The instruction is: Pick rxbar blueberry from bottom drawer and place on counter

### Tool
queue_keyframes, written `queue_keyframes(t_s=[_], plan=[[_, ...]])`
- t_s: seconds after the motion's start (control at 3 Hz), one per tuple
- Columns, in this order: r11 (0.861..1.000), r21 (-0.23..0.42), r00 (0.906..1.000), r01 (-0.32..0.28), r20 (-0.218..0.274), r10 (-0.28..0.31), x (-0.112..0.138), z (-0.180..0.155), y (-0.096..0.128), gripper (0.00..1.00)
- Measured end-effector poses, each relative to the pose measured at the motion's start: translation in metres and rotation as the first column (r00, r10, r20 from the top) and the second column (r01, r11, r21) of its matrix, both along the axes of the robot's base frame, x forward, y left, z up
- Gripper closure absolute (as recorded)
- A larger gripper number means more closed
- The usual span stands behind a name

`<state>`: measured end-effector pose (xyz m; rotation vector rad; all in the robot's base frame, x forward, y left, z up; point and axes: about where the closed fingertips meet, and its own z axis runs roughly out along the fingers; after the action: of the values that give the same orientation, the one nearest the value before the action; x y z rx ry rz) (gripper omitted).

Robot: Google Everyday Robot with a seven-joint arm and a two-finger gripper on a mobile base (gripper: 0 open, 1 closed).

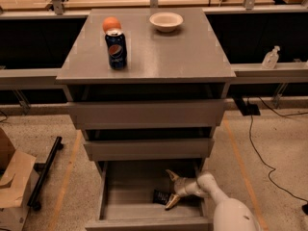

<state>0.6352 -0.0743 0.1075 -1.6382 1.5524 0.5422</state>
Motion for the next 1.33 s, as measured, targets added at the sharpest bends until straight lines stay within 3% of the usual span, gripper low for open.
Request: queue_keyframes(t_s=[0.33,0.67,1.33], plan=[[1.000,0.002,0.9996,0.026,-0.008,-0.026,-0.002,-0.008,-0.005,0.17],[1.000,0.002,0.9996,0.026,-0.008,-0.026,-0.002,0.003,-0.005,0.49],[1.000,0.002,0.9996,0.026,-0.008,-0.026,-0.002,0.008,-0.005,0.95]])
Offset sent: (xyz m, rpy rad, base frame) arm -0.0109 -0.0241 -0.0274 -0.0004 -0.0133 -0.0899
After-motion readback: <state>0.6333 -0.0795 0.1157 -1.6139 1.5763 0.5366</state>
